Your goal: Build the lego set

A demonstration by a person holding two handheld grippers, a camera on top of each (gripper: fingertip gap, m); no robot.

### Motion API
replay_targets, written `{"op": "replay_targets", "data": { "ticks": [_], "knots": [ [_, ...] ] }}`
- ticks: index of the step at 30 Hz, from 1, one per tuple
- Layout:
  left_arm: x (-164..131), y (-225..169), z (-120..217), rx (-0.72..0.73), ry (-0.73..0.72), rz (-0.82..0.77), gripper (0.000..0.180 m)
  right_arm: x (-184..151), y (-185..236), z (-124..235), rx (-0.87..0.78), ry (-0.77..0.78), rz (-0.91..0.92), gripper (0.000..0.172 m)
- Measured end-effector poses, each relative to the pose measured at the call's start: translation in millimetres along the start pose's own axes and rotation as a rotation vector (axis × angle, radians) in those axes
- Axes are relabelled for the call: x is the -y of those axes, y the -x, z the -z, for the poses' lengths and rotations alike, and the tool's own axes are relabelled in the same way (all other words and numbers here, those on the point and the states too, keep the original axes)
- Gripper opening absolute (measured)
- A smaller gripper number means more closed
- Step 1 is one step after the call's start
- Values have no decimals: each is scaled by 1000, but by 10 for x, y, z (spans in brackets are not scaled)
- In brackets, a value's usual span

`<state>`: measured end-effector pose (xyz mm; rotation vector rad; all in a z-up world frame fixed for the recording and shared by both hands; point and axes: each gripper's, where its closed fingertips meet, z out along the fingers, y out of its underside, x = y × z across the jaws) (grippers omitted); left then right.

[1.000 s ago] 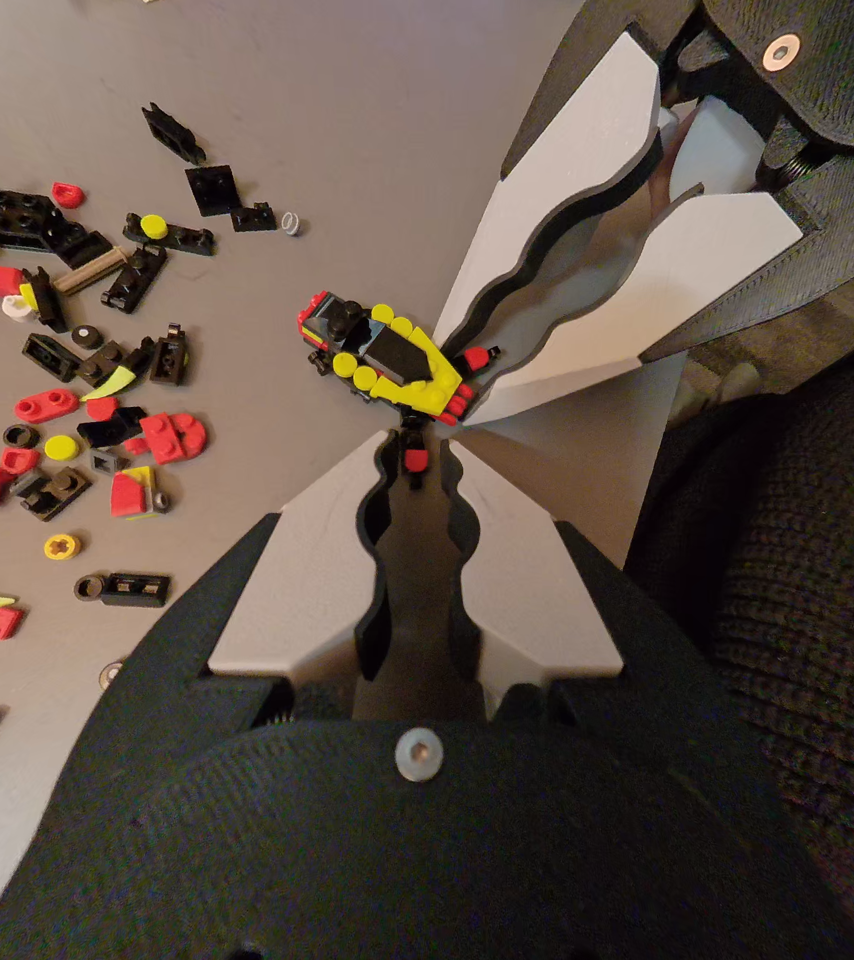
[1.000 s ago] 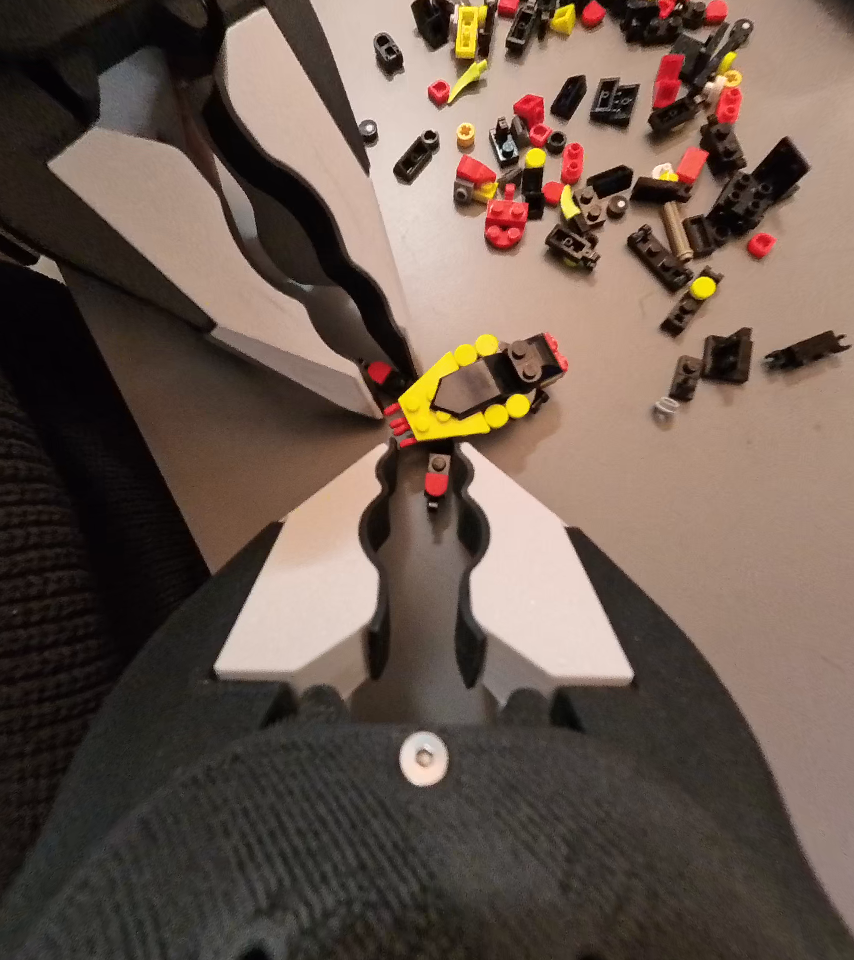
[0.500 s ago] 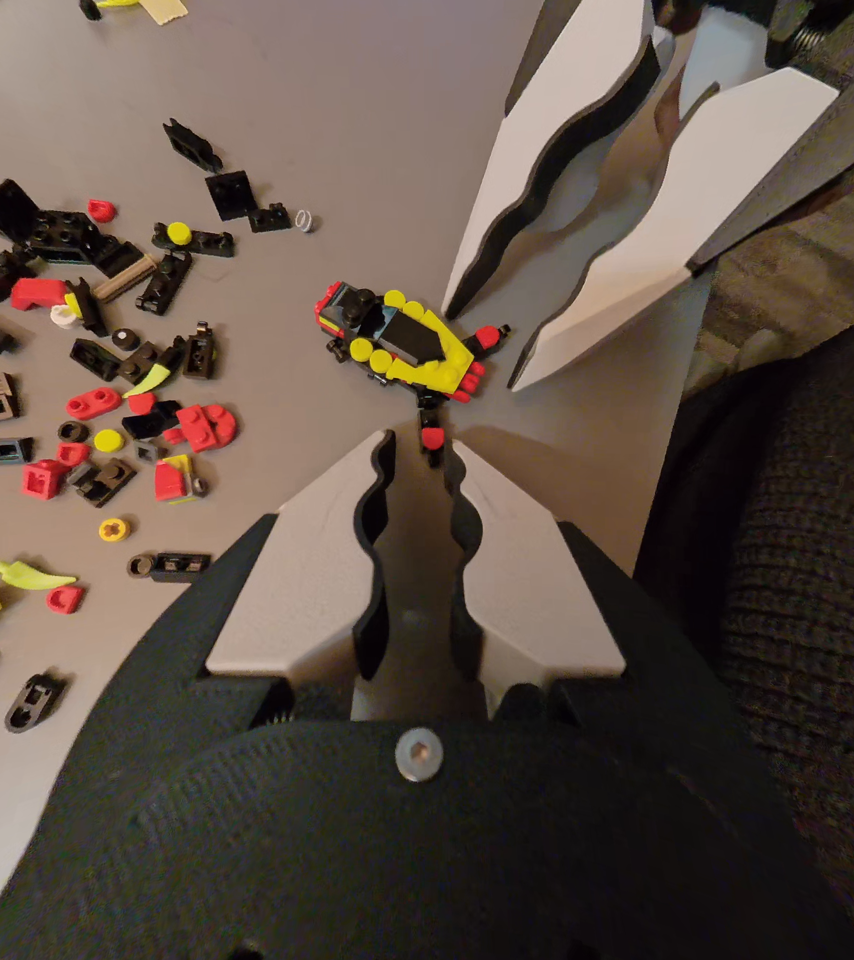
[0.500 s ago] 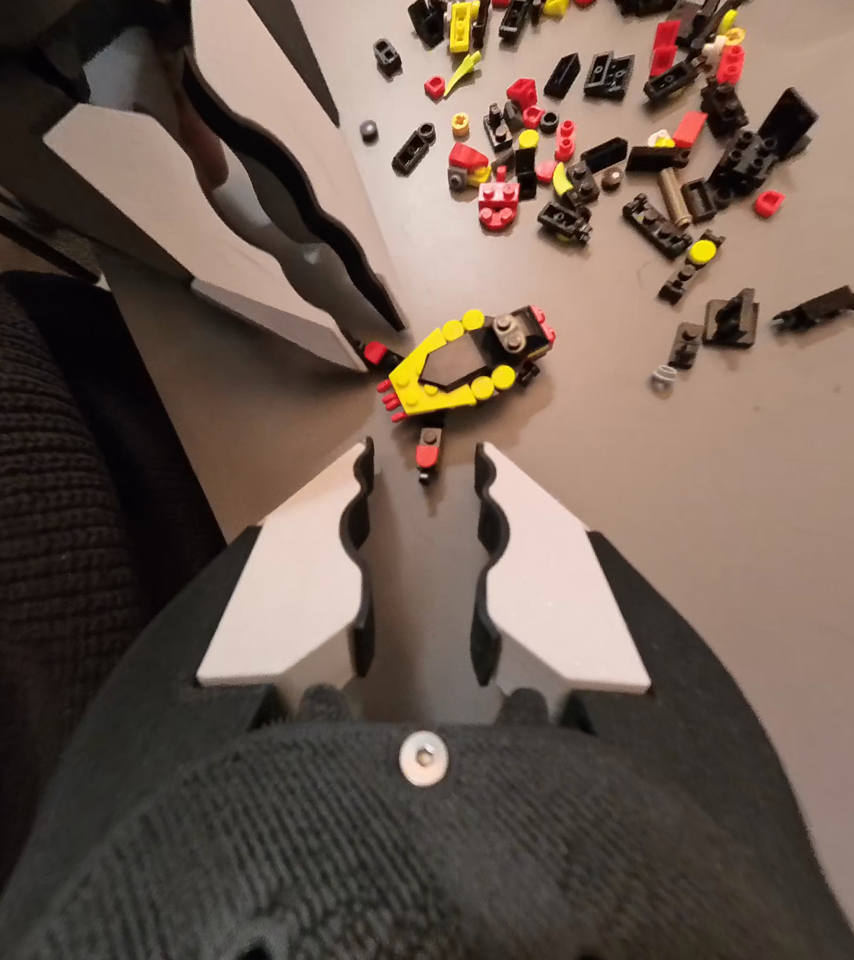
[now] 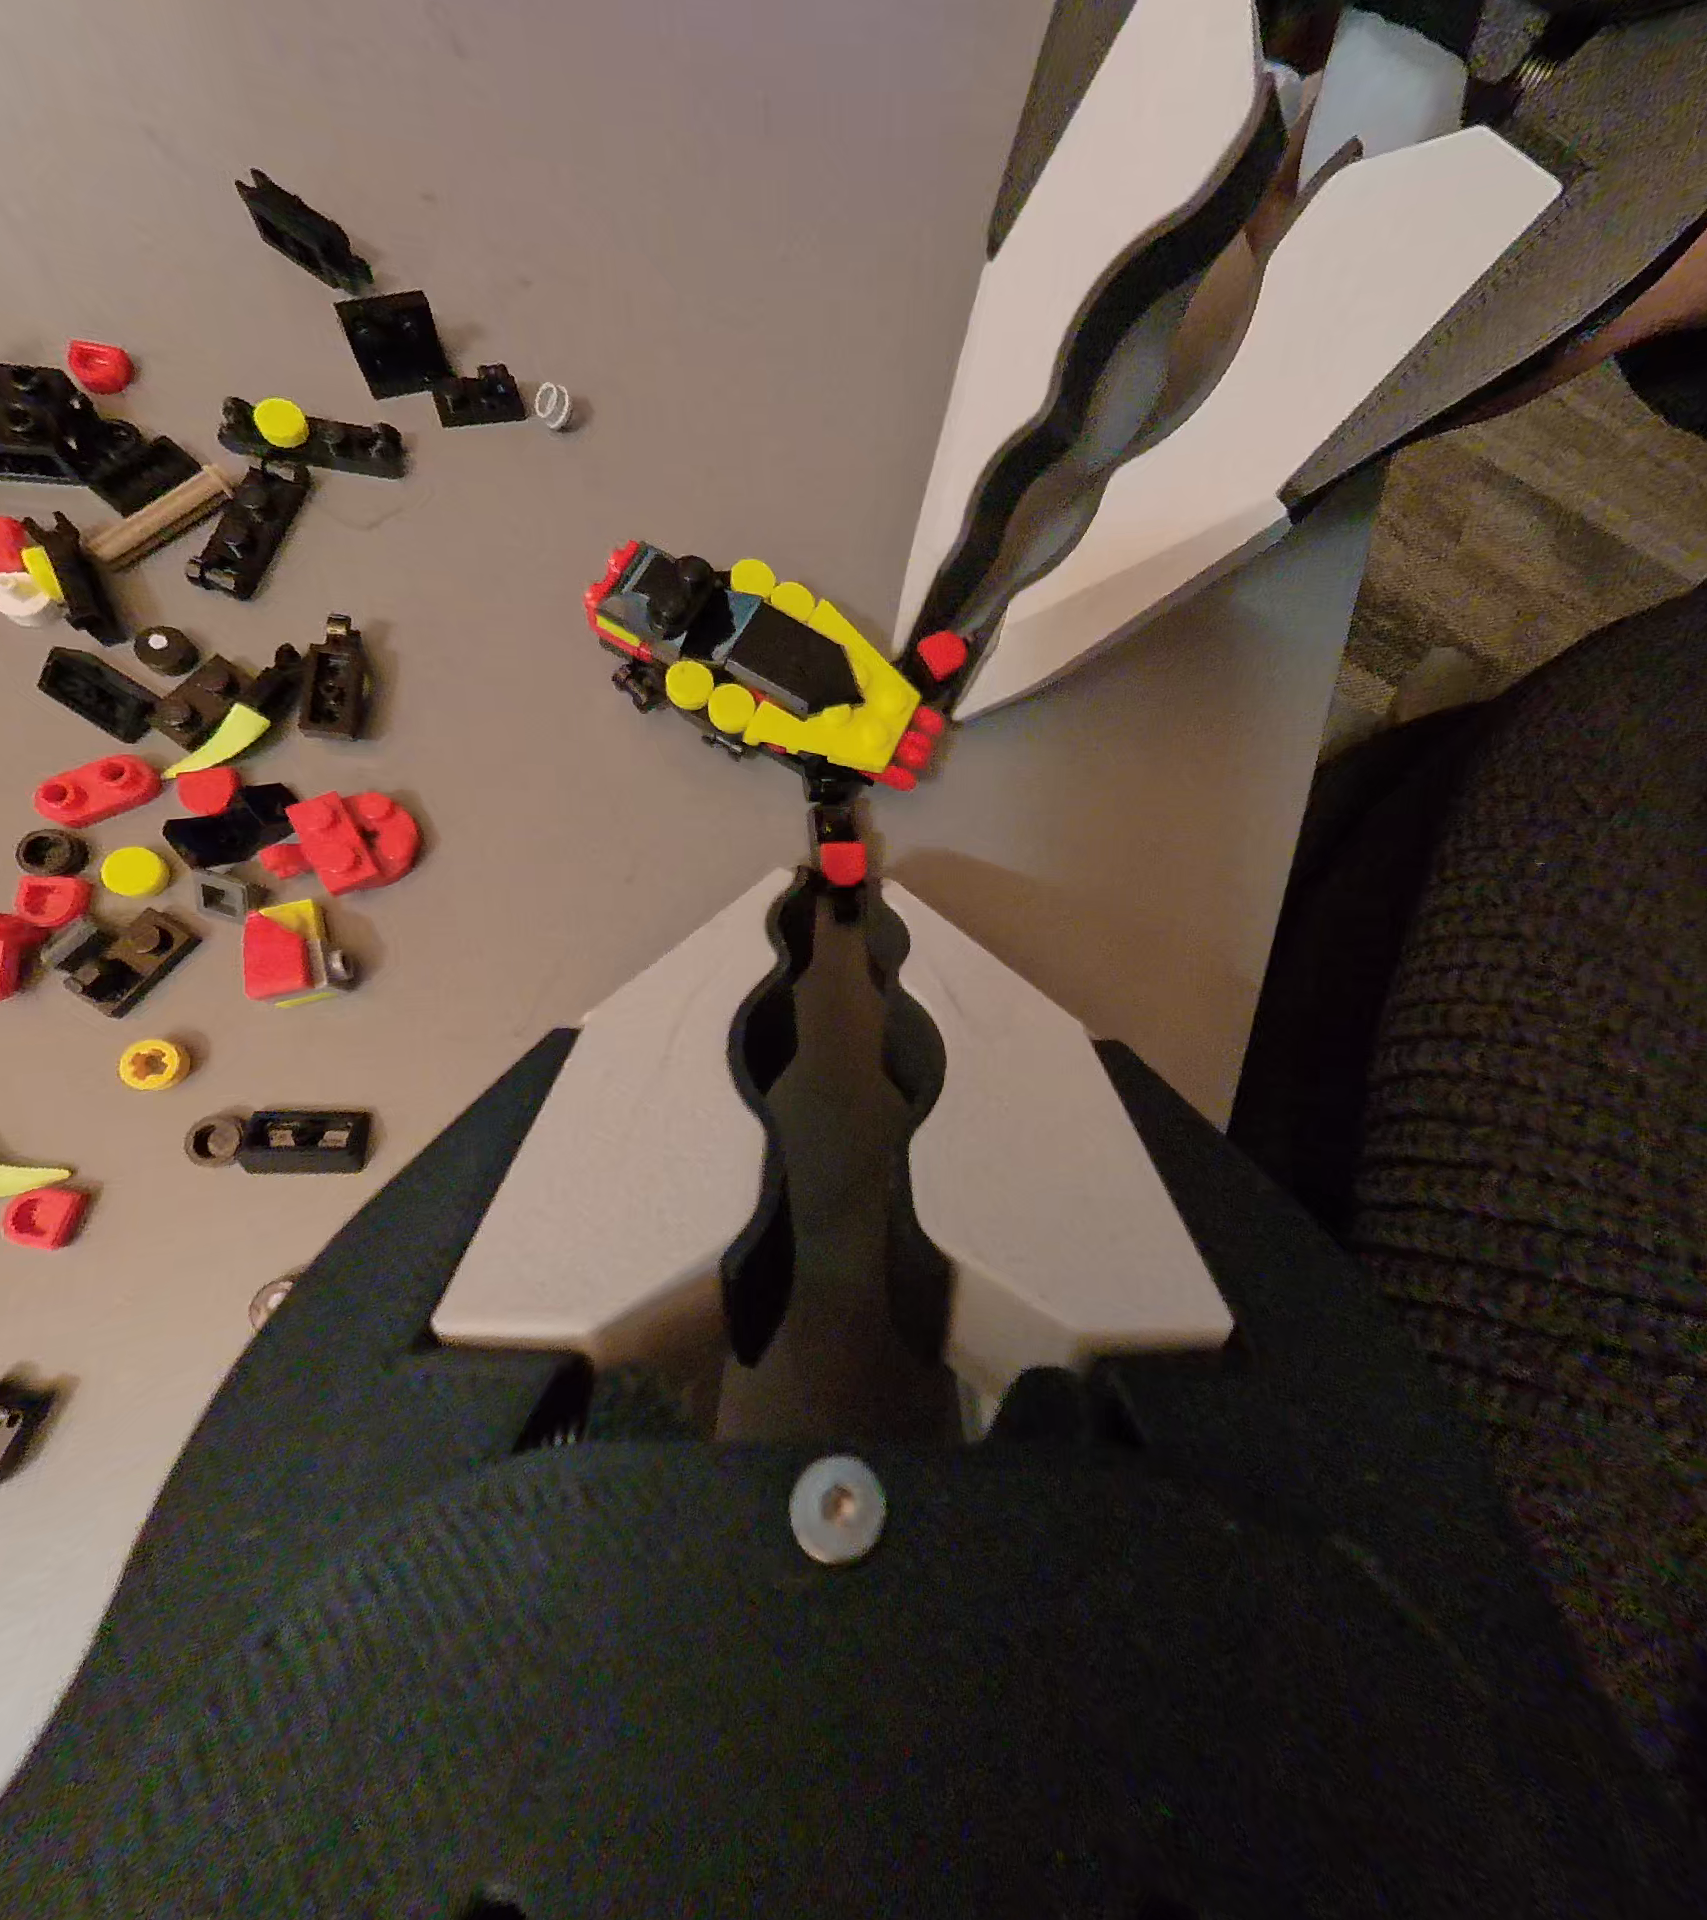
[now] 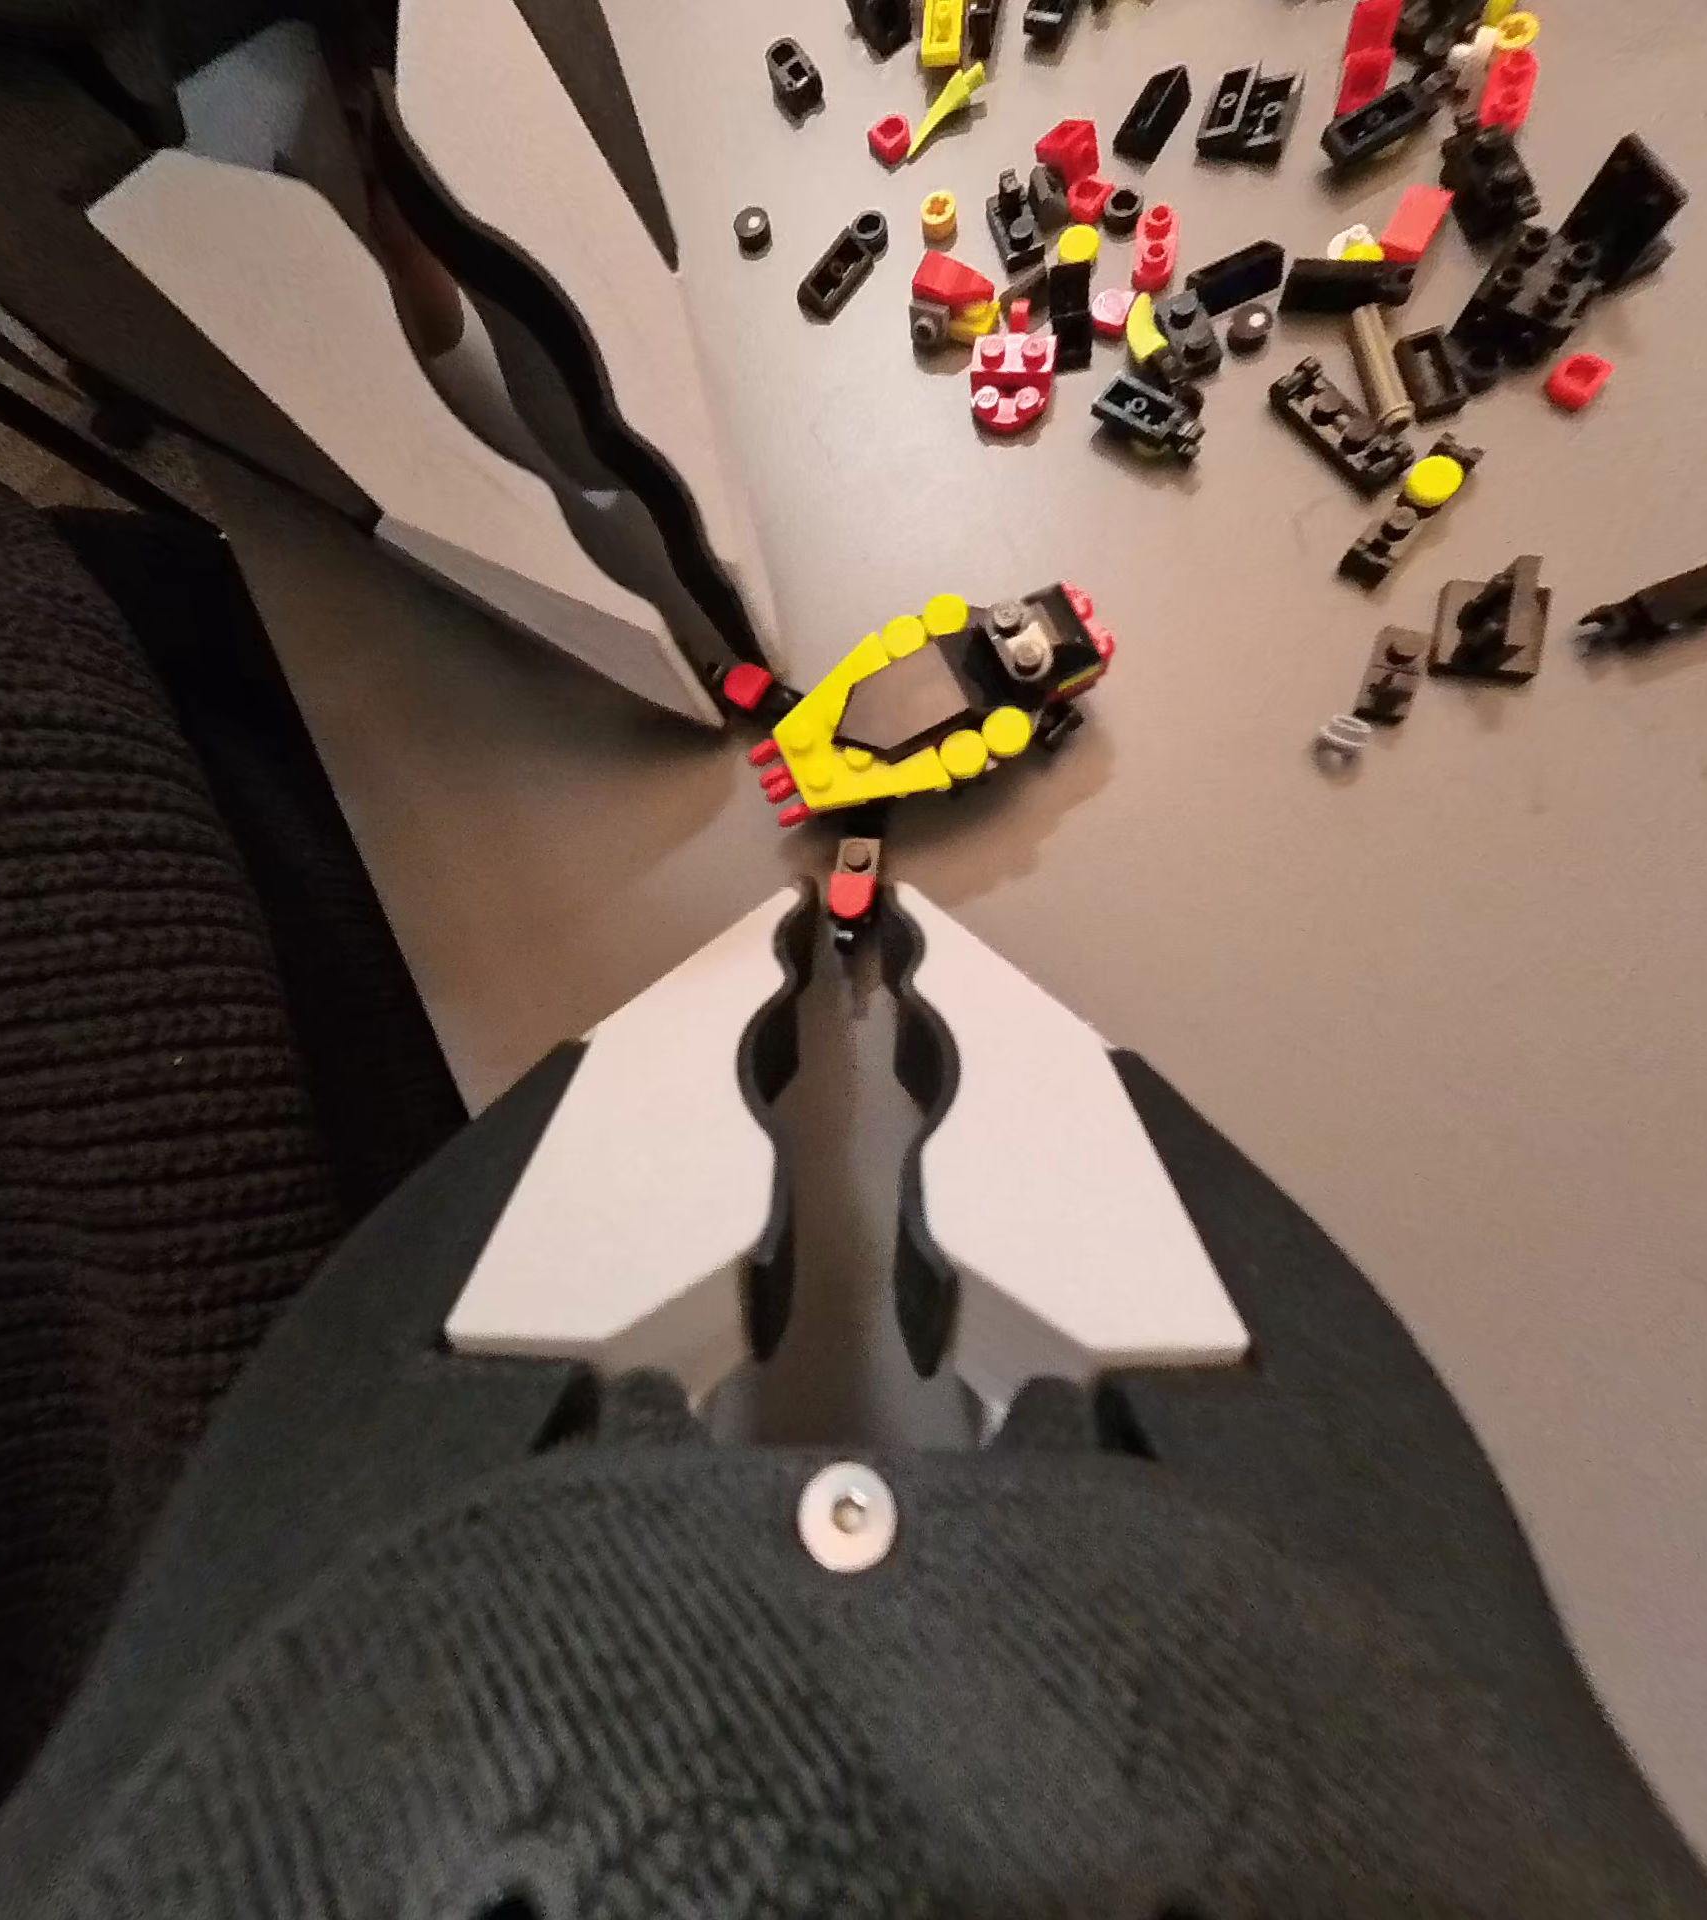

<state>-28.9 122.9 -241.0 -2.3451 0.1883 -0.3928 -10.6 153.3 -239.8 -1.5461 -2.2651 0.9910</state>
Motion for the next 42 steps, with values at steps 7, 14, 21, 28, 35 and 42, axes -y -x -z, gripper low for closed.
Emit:
{"op": "replay_targets", "data": {
  "ticks": [7, 14, 21, 28, 35, 42],
  "knots": [
    [2, -10, -3, -12, -2, 10, 6, -2, 7, -3, -2, 4, 10, 8],
    [2, -22, -5, -19, -4, 9, 7, 2, 18, -4, 8, -3, 7, 9],
    [6, -9, 32, -23, -10, -2, 17, 54, -21, 105, 24, -52, 52, 41],
    [13, -16, 85, -77, -20, 29, 13, 74, 48, 46, -5, -32, 120, 52],
    [-4, -66, 53, -89, -8, 26, 24, 129, 161, -2, -8, -38, 151, 52],
    [90, -70, -50, -45, -46, 87, 34, 132, 108, -51, -11, -29, 72, 38]
  ]
}}
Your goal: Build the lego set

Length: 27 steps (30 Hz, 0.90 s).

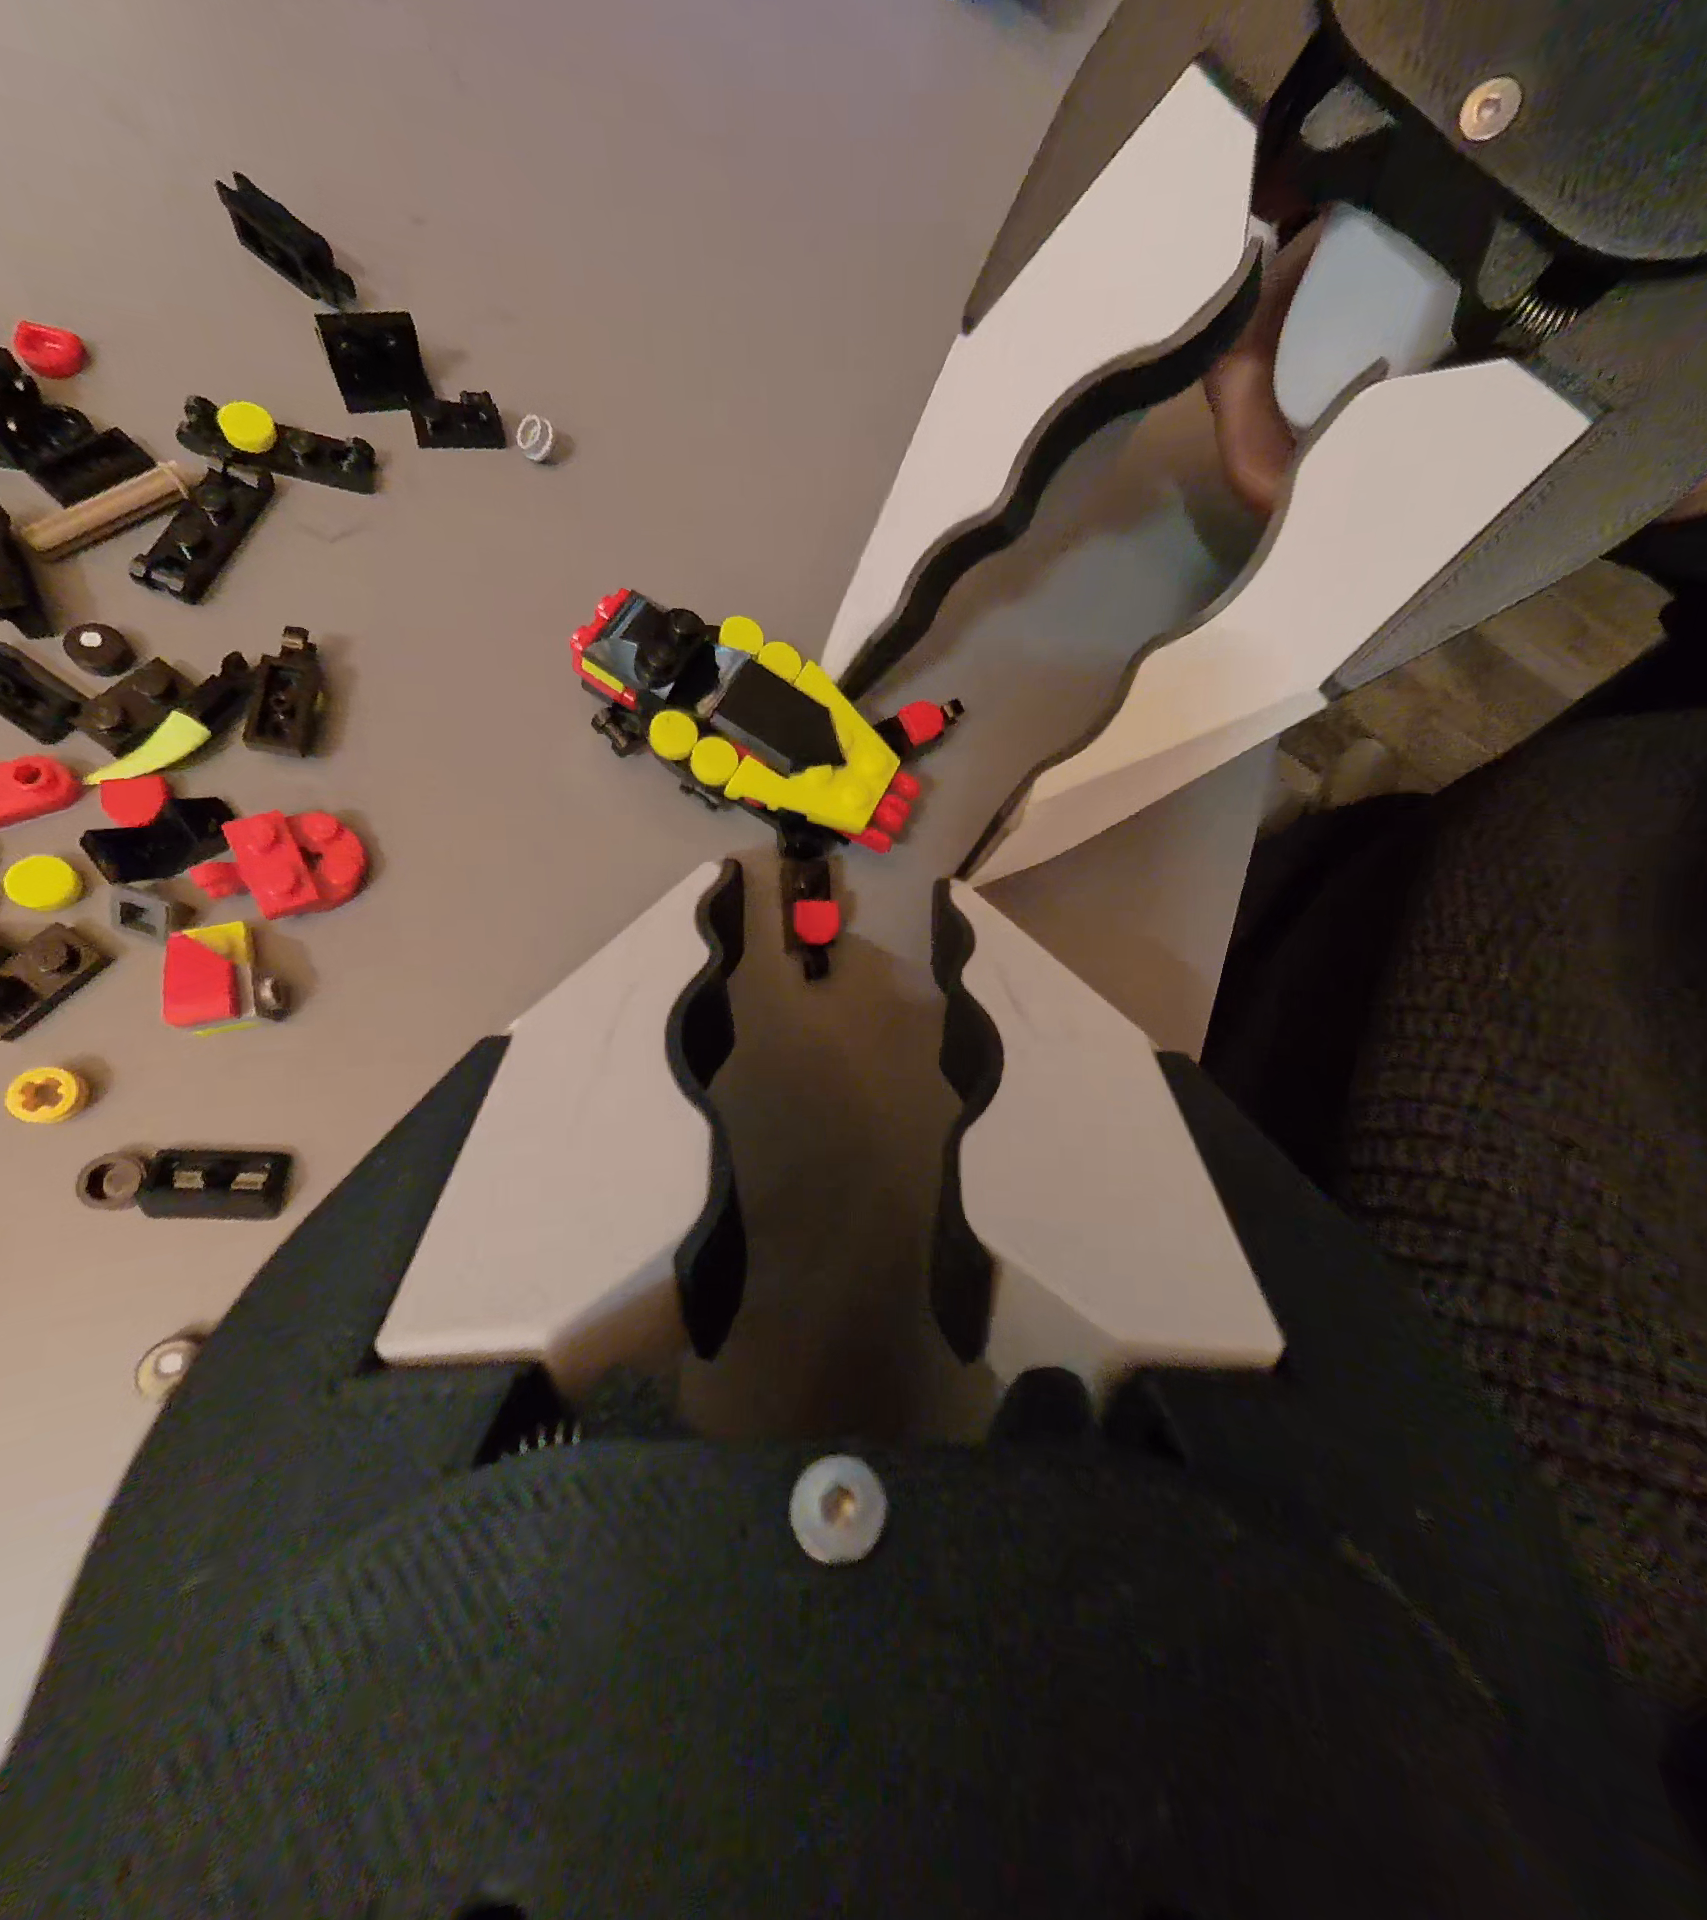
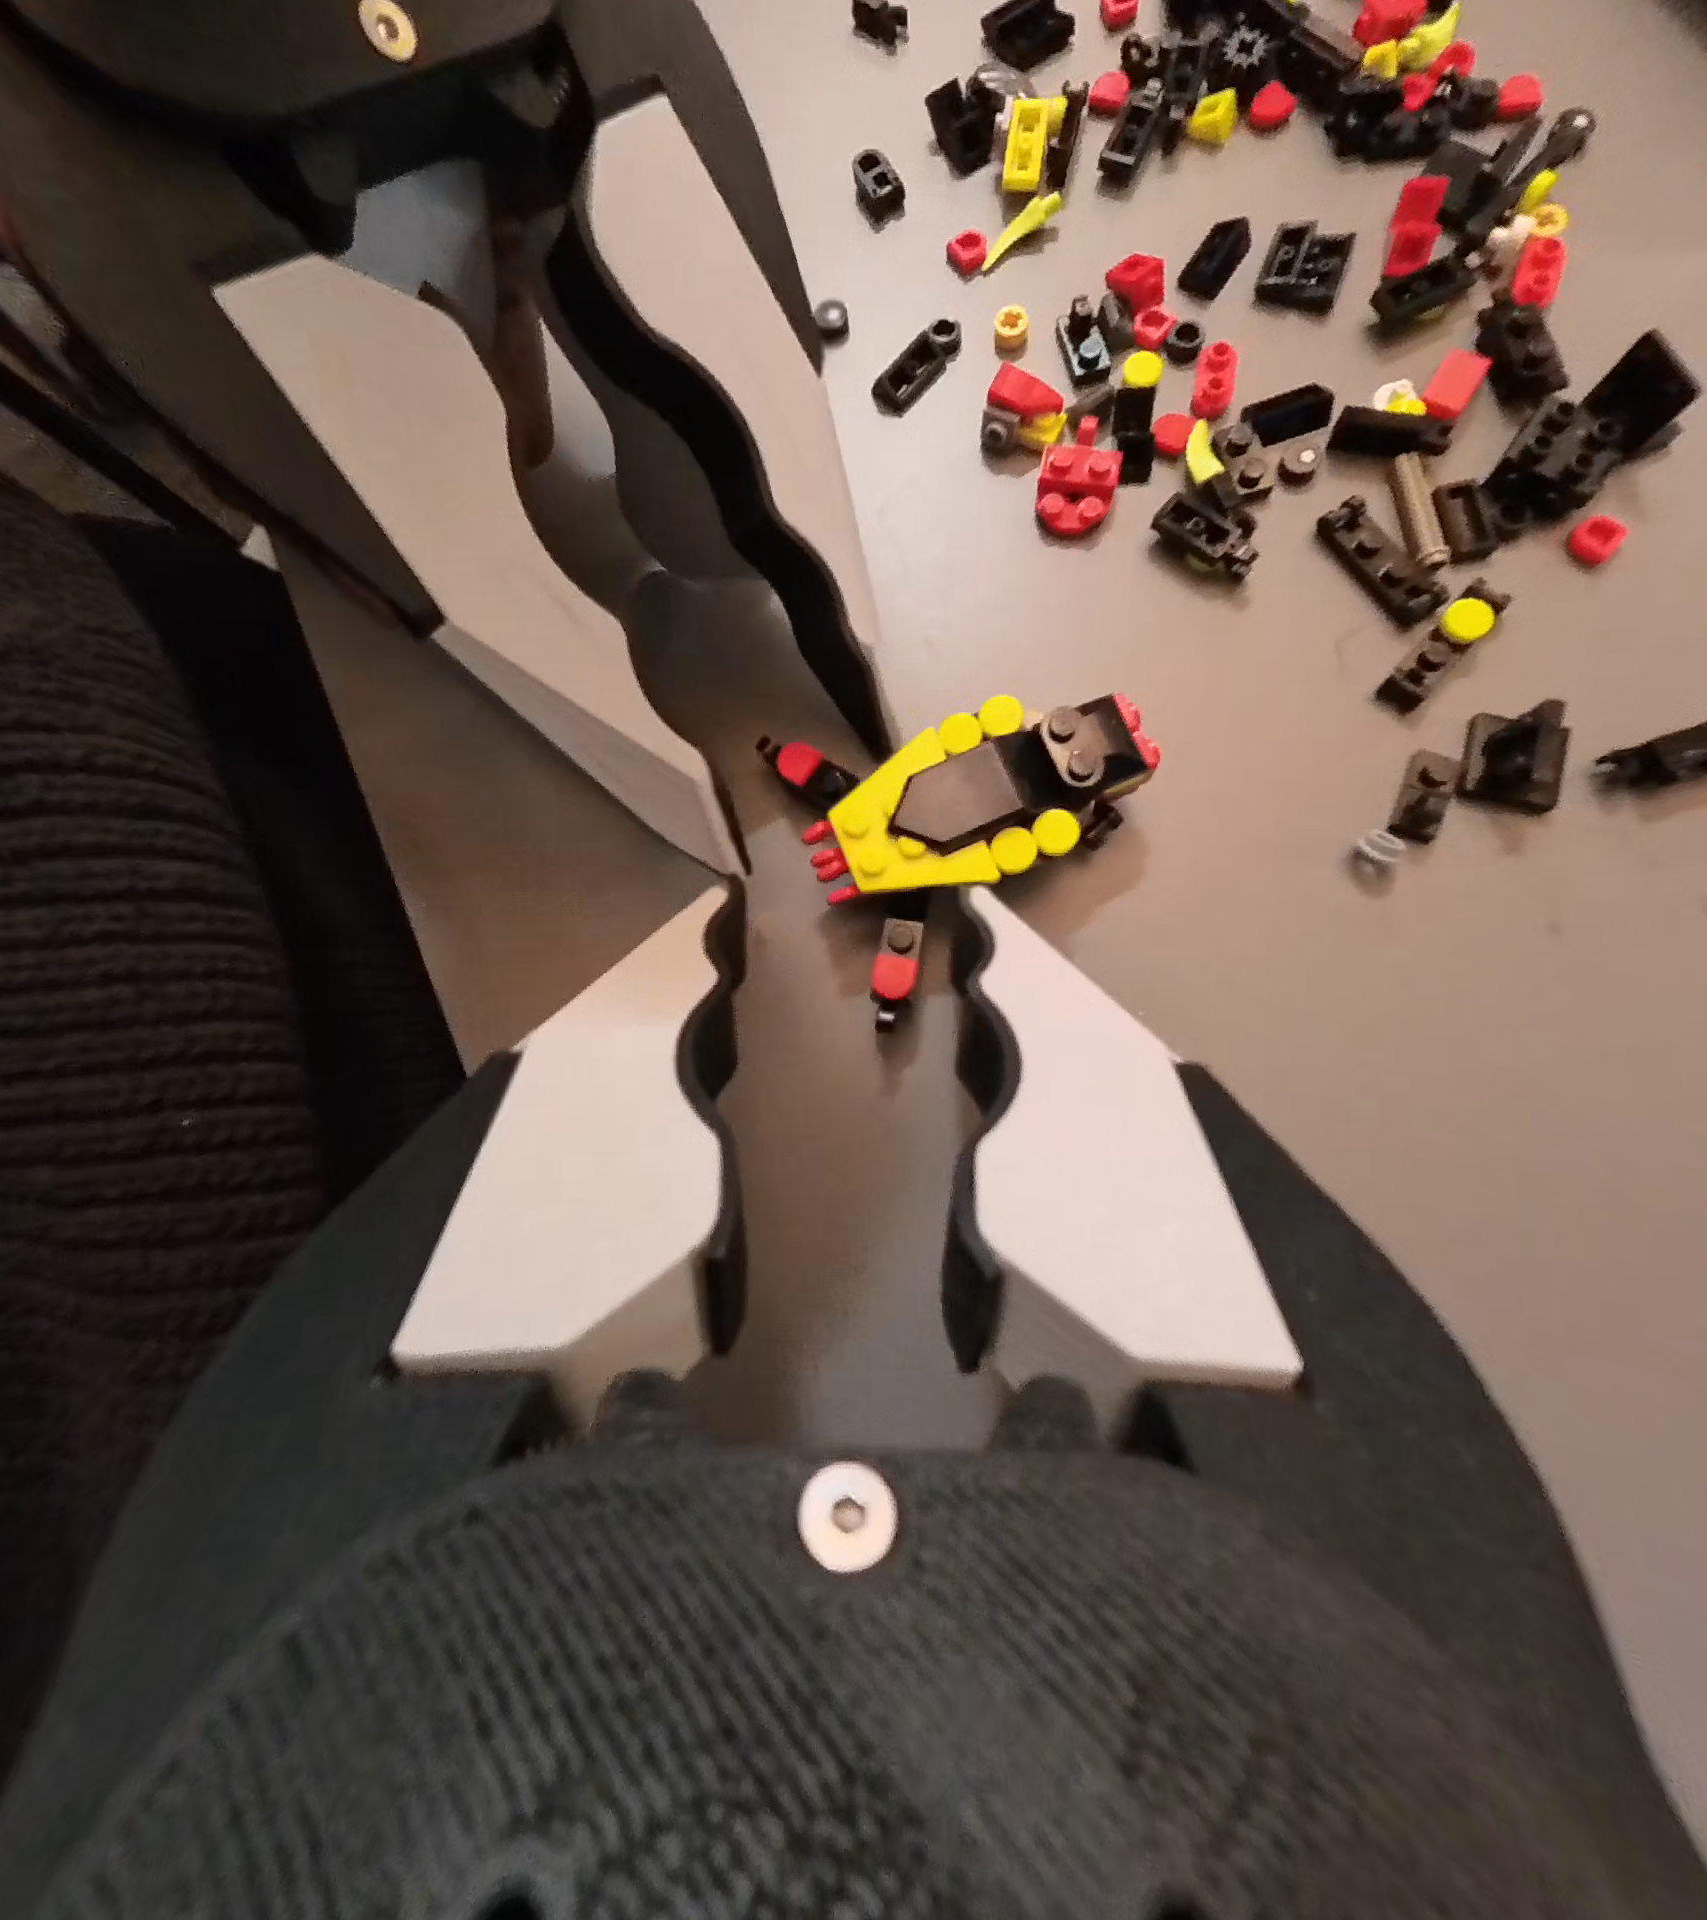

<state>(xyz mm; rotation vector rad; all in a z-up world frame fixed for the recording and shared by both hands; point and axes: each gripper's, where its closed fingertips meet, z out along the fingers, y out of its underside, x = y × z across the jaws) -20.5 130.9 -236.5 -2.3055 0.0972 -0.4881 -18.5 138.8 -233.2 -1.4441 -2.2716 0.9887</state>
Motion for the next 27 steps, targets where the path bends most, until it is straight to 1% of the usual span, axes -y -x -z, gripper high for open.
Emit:
{"op": "replay_targets", "data": {
  "ticks": [4, 7, 8, 16, 20, 21, 22, 27],
  "knots": [
    [3, -15, -16, 9, 3, -14, 33, -39, -7, -30, -12, 28, 4, 34],
    [7, -57, -21, -18, -1, -2, 34, -52, -13, -43, -28, 43, 22, 24],
    [4, -69, -25, -23, 0, -2, 34, -55, -15, -45, -32, 48, 27, 18],
    [-1, -73, -32, -11, 4, -12, 34, -62, -32, -40, -32, 62, 2, 16],
    [-5, -71, -36, 0, 8, -22, 34, -63, -49, -37, -65, 81, 32, 15],
    [-7, -73, -34, 0, 9, -22, 32, -70, -66, -35, -81, 89, 41, 12],
    [-25, -109, -38, -22, 18, -19, 27, -81, -95, -28, -101, 96, 52, 6],
    [-10, -93, -43, -12, 17, 0, 29, -73, -64, -41, -67, 78, 19, 6]
  ]
}}
